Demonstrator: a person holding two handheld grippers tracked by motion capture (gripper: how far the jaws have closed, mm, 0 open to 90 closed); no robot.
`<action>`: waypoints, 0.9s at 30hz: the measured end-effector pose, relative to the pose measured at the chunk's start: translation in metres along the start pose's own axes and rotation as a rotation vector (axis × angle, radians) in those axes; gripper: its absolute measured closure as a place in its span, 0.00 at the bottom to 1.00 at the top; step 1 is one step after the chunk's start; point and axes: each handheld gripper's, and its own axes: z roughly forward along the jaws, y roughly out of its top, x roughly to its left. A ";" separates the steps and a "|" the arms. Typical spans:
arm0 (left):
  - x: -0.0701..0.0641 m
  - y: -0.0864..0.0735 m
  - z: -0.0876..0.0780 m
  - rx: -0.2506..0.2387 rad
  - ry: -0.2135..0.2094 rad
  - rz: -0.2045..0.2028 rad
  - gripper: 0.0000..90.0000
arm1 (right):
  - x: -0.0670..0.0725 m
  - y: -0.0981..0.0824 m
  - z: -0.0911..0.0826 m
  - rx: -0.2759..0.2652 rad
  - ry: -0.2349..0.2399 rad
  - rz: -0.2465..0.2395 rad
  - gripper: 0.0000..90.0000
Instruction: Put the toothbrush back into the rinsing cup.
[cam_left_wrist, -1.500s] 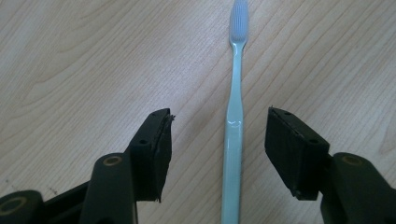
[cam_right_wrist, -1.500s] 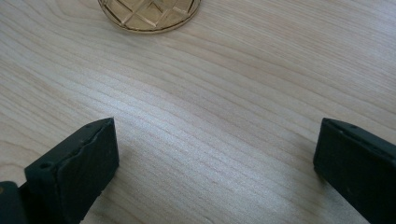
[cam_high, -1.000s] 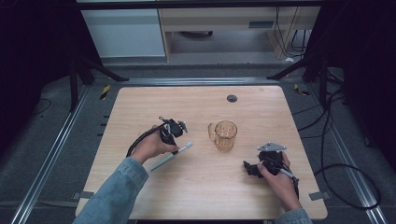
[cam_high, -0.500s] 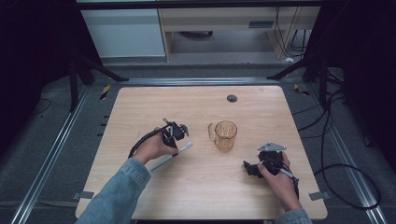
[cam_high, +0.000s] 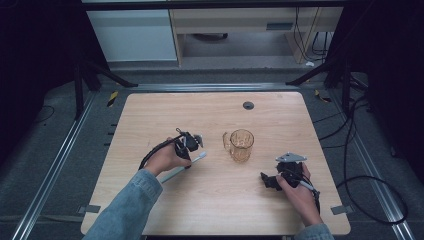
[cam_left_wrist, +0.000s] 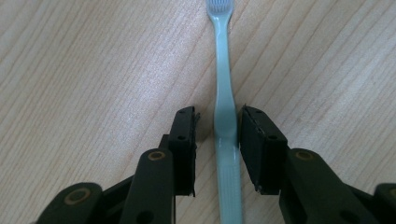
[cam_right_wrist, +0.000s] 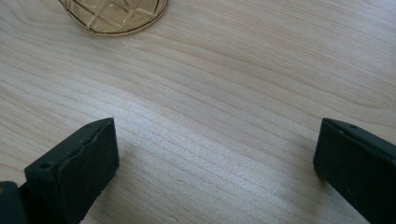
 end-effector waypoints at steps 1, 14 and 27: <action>0.000 0.000 0.000 -0.002 -0.003 0.000 0.73 | 0.000 0.000 0.000 0.000 -0.001 -0.002 0.00; 0.001 0.002 0.001 -0.005 -0.009 0.002 0.79 | 0.000 0.000 0.000 0.000 0.001 0.000 0.00; -0.007 0.001 -0.012 -0.063 -0.002 0.001 0.87 | 0.000 0.000 0.000 0.000 -0.001 -0.001 0.00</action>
